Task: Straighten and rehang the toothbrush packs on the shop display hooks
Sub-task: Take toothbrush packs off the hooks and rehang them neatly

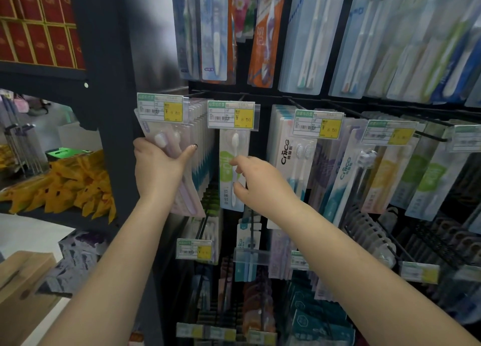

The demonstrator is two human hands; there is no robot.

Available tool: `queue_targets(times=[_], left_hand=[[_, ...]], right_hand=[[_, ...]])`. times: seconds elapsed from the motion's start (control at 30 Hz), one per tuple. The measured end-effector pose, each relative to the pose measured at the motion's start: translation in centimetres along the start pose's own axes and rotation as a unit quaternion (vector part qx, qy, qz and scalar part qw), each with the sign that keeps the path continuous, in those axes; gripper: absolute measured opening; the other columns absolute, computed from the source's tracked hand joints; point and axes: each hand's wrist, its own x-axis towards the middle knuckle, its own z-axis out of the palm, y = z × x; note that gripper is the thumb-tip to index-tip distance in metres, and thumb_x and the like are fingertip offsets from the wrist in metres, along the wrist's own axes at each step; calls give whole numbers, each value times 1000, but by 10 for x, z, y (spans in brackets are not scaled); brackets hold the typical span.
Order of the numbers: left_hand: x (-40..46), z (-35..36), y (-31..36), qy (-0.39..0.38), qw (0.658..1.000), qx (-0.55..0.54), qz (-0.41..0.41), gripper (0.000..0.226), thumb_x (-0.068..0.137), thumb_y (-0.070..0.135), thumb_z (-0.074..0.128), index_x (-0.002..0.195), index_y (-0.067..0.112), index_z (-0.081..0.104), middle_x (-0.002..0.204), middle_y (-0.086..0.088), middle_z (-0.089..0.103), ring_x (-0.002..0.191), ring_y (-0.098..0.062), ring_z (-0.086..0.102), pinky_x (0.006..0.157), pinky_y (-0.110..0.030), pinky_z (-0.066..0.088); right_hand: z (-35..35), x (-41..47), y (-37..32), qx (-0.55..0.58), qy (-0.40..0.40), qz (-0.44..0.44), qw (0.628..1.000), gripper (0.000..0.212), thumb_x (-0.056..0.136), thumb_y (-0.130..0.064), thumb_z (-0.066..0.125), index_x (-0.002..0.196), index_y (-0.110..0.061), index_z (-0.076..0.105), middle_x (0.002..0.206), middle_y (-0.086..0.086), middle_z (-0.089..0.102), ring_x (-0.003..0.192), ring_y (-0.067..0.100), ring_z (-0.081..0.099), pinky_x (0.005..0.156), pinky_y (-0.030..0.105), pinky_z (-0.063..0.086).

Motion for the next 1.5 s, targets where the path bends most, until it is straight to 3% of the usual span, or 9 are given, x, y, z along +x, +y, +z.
queue_targets(times=[0.4, 0.5, 0.67, 0.8, 0.9, 1.0, 1.13, 1.3, 1.5], left_hand=[[-40, 0, -4, -41, 997, 60, -10, 79, 67, 54, 73, 116, 5, 36, 112, -16, 54, 96, -35, 58, 63, -35, 46], [-50, 4, 5, -67, 997, 45, 5, 80, 67, 52, 75, 120, 7, 35, 110, -12, 55, 87, -27, 58, 59, -30, 44], [-59, 12, 14, -118, 993, 30, 7, 76, 70, 49, 73, 120, 6, 35, 105, -10, 57, 81, -19, 53, 51, -24, 37], [-58, 15, 9, -142, 990, 23, -6, 75, 71, 49, 72, 121, 5, 35, 107, -11, 57, 81, -18, 52, 48, -19, 34], [-59, 14, 4, -147, 989, 5, 12, 78, 74, 50, 69, 128, 6, 32, 106, -6, 55, 87, -19, 55, 54, -24, 39], [-60, 9, 1, -152, 987, -42, 35, 59, 87, 47, 53, 127, 7, 36, 101, 1, 53, 91, -16, 56, 58, -21, 39], [-48, 5, -9, -35, 996, -44, 72, 34, 94, 21, 45, 123, 3, 43, 114, -7, 47, 103, -21, 50, 78, -26, 40], [-25, 12, -23, -25, 999, -1, 33, 69, 89, 24, 58, 143, 4, 21, 144, -16, 32, 134, -30, 31, 108, -41, 32], [-12, 26, -26, -32, 998, 45, -18, 97, 75, 43, 72, 145, 6, 16, 141, -15, 35, 129, -32, 37, 101, -46, 40]], right_hand=[[12, 1, -7, 31, -12, -17, 999, 56, 90, -30, 56, 140, -17, 35, 129, 5, 54, 113, 21, 54, 91, 39, 48], [20, 2, -8, 89, -37, -9, 995, 65, 85, -31, 63, 140, -18, 32, 127, 2, 55, 113, 18, 54, 89, 31, 47], [30, 7, -5, 252, -51, 77, 963, 71, 78, -17, 70, 138, -15, 33, 102, -3, 57, 95, 11, 59, 77, 19, 45], [37, 8, -3, 297, -45, 99, 949, 68, 78, -11, 69, 138, -15, 38, 108, -1, 61, 100, 12, 59, 84, 22, 47], [43, 10, -3, 332, -15, 109, 937, 57, 81, -6, 65, 135, -12, 46, 118, 6, 63, 107, 15, 60, 89, 27, 50], [43, 10, -3, 357, -9, 118, 926, 34, 85, -9, 63, 119, -9, 61, 100, 4, 69, 91, 11, 62, 76, 23, 51], [43, 8, 0, 352, 2, 114, 929, 18, 86, -12, 63, 103, -9, 70, 93, 2, 70, 86, 13, 64, 81, 33, 55], [44, 4, 5, 326, 3, 119, 938, 18, 87, -13, 61, 103, -10, 70, 96, 5, 71, 88, 14, 65, 84, 37, 55], [40, 2, 7, 330, 8, 137, 934, 19, 88, -15, 62, 105, -11, 70, 96, 4, 71, 88, 14, 64, 83, 37, 55]])
